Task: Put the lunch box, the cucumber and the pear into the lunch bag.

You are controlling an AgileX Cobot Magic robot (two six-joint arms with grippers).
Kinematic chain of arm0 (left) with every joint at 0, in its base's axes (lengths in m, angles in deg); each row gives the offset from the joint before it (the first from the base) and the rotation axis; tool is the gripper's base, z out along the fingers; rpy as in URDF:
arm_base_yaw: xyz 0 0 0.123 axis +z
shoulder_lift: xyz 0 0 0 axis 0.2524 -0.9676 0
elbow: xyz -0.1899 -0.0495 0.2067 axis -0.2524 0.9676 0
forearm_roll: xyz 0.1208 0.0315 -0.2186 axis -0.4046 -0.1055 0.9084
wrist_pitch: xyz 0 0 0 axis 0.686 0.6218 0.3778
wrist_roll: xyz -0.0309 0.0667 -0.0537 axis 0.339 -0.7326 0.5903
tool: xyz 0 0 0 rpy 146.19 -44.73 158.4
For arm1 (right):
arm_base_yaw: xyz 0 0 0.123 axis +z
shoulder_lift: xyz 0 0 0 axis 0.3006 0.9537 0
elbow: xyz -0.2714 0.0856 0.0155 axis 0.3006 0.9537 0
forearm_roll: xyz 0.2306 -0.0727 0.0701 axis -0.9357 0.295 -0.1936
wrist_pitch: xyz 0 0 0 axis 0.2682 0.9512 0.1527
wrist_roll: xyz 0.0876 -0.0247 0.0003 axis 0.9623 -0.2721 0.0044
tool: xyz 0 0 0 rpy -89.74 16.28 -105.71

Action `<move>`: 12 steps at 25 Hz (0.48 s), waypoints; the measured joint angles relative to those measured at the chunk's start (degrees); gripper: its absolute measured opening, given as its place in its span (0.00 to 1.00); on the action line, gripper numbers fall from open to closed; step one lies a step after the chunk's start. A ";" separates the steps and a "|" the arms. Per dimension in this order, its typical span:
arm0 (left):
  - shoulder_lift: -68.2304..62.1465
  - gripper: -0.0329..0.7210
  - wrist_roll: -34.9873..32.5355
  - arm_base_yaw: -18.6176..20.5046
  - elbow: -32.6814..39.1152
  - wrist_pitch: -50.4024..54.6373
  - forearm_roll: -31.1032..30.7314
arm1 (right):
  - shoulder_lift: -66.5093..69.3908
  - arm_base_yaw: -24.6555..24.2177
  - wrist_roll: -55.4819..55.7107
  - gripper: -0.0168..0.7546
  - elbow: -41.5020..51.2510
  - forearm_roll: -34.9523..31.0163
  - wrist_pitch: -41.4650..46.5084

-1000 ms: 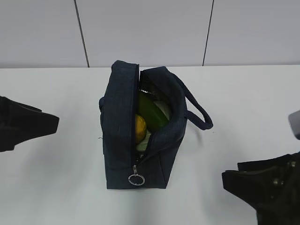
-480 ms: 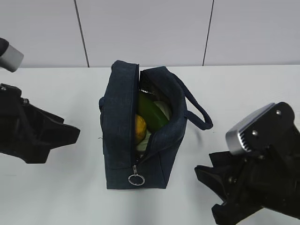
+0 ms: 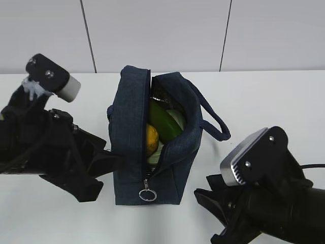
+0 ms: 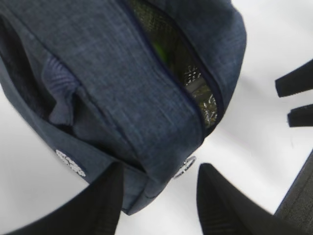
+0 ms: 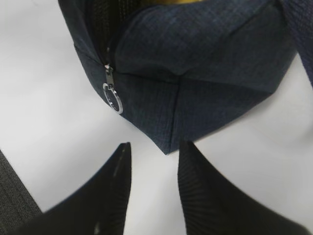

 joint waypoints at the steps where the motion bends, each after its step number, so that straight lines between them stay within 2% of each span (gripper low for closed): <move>1: -0.89 0.44 0.00 0.00 0.00 -0.45 0.33 | 0.53 0.00 0.96 0.36 0.63 1.80 -1.81; 8: -2.07 0.44 0.00 -0.10 0.00 -4.66 1.44 | 5.29 0.00 2.50 0.35 2.17 5.19 -7.59; 12: -3.22 0.44 0.00 -0.10 0.00 -7.10 6.58 | 9.84 0.00 2.63 0.35 2.17 7.22 -11.80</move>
